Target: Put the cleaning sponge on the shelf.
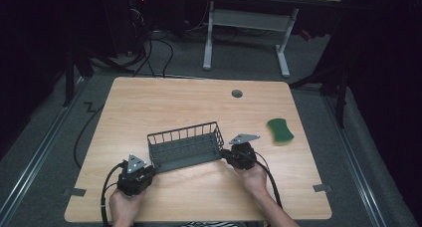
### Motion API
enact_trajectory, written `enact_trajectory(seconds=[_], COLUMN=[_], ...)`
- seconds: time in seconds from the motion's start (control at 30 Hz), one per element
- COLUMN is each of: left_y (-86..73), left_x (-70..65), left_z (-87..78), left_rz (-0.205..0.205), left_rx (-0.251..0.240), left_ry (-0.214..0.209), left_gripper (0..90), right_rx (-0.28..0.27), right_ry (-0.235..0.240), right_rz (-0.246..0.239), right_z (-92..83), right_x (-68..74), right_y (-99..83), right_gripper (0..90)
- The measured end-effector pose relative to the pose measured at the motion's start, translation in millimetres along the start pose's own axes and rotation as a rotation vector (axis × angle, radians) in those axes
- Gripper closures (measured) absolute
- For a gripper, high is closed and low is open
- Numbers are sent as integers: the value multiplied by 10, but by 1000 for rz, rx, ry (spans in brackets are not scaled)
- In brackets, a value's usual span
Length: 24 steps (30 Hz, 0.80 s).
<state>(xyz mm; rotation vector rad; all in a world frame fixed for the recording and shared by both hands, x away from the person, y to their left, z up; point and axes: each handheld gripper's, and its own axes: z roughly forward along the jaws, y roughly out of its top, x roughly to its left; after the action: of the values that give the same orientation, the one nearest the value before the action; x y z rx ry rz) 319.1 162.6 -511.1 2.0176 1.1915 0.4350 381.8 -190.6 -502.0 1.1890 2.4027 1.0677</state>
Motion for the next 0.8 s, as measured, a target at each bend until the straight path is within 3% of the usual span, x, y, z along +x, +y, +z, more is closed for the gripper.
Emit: enact_trajectory(seconds=[0.23,0.27,0.3,0.53,0.67,0.8], left_y=[-34,-44,-68,-207,-227,-229], left_x=[25,37,58,177,292,384], left_z=[-65,-77,-103,-241,-226,-159], left_rz=[-29,-32,-39,-88,-113,-128], left_rx=[-32,-33,-47,-82,-76,-68], left_ry=[24,36,53,56,109,145], left_gripper=[482,482,426,391,399,403], right_rx=[-27,-27,-41,-65,-86,-62], right_ry=[-25,-25,-20,-57,-82,-104], right_rz=[35,35,60,83,114,136], right_z=[-96,-96,-143,-284,-380,-414], right_x=[-49,-49,-77,-156,-231,-341], right_y=[-64,-64,-110,-271,-346,-408], right_gripper=[656,656,627,615,615,641])
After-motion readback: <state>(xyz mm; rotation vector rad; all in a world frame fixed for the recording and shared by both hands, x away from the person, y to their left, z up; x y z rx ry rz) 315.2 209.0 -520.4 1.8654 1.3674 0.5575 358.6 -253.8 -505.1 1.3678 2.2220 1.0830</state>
